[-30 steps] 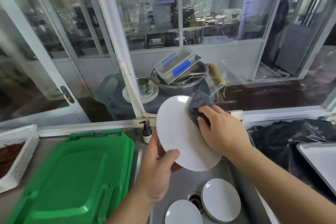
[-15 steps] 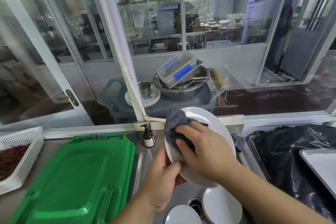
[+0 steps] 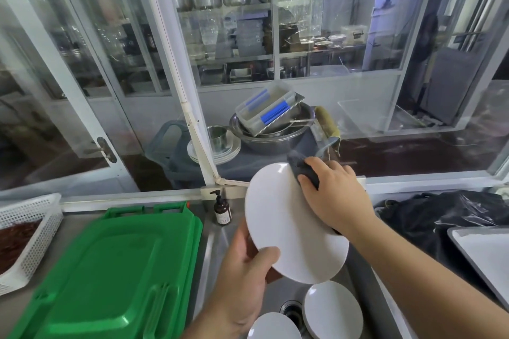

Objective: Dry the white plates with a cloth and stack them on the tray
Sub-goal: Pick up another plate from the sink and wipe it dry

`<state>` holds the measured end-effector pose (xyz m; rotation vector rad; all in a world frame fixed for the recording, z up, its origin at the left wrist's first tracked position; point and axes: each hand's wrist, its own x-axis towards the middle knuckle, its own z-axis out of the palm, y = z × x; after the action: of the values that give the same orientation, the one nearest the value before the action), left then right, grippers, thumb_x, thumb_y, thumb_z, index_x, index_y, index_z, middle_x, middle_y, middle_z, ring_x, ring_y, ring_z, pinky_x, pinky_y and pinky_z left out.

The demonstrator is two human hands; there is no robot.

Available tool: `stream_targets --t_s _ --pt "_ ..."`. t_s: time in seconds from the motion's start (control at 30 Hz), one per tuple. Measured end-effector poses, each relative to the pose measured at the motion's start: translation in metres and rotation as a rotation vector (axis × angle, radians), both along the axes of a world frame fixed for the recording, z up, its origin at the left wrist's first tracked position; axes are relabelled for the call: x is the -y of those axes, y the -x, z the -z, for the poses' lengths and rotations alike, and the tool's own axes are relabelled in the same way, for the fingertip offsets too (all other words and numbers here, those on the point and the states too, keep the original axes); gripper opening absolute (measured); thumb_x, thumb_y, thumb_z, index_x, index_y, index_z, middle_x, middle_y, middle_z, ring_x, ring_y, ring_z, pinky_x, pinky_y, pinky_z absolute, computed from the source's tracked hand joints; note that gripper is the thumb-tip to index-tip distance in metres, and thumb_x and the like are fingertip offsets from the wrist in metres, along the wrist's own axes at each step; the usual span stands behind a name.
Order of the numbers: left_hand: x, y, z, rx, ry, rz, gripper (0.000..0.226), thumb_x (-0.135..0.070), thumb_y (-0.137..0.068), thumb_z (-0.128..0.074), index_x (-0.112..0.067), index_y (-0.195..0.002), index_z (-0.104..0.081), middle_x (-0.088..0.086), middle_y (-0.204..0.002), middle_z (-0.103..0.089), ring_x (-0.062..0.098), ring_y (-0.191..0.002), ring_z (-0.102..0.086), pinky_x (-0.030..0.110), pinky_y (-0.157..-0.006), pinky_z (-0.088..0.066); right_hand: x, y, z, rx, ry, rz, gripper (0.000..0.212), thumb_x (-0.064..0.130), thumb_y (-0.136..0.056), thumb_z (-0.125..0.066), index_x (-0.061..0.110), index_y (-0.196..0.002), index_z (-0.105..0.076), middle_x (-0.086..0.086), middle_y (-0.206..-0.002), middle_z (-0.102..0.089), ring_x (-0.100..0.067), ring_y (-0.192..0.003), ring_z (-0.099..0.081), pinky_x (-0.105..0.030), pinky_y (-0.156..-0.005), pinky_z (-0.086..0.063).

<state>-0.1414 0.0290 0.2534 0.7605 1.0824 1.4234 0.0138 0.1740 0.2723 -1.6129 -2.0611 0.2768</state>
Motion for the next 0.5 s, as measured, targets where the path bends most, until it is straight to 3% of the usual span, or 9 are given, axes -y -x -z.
stream_targets --t_s 0.17,0.27,0.37,0.47,0.5 --pt "-0.003 0.007 0.004 -0.048 -0.046 -0.021 0.066 -0.001 -0.071 -0.064 -0.052 -0.114 -0.071 -0.004 -0.122 -0.074 0.019 -0.110 -0.071 0.042 -0.081 -0.060 -0.007 -0.019 0.004 -0.229 0.281 0.047 0.042 0.047 -0.099 -0.059 0.022 -0.133 -0.063 -0.001 -0.120 -0.071 -0.029 -0.111 -0.063 -0.035 -0.085 -0.044" --pt "-0.003 0.010 0.004 -0.078 0.008 0.027 0.069 0.002 -0.075 -0.067 -0.052 -0.118 -0.067 -0.006 -0.121 -0.073 0.022 -0.114 -0.068 0.042 -0.082 -0.060 -0.006 -0.026 0.007 -0.462 0.360 0.036 0.023 0.036 -0.095 -0.071 0.020 -0.111 -0.074 0.004 -0.101 -0.074 -0.024 -0.100 -0.068 -0.037 -0.084 -0.051" --pt "-0.011 0.020 -0.010 -0.167 0.110 0.093 0.061 0.010 -0.092 -0.061 -0.042 -0.123 -0.062 -0.005 -0.113 -0.076 0.026 -0.113 -0.067 0.042 -0.082 -0.061 -0.001 -0.031 0.013 -0.534 0.383 0.026 0.009 0.029 -0.095 -0.072 0.022 -0.098 -0.077 0.003 -0.094 -0.077 -0.021 -0.096 -0.071 -0.039 -0.091 -0.055" --pt "-0.027 0.034 -0.028 -0.227 0.214 0.098 0.021 -0.022 -0.103 -0.057 -0.026 -0.121 -0.068 0.004 -0.110 -0.079 0.031 -0.109 -0.071 0.046 -0.089 -0.058 0.003 -0.030 0.016 -0.517 0.370 0.010 0.006 0.029 -0.094 -0.073 0.025 -0.094 -0.076 0.006 -0.091 -0.077 -0.016 -0.091 -0.070 -0.034 -0.085 -0.055" --pt "-0.031 0.037 -0.030 -0.271 0.240 0.074 0.023 -0.029 -0.105 -0.055 -0.019 -0.119 -0.070 0.005 -0.108 -0.080 0.031 -0.107 -0.073 0.045 -0.092 -0.057 0.004 -0.028 0.015 -0.488 0.359 0.004 0.006 0.031 -0.094 -0.073 0.026 -0.093 -0.075 0.009 -0.089 -0.076 -0.013 -0.090 -0.069 -0.031 -0.081 -0.053"
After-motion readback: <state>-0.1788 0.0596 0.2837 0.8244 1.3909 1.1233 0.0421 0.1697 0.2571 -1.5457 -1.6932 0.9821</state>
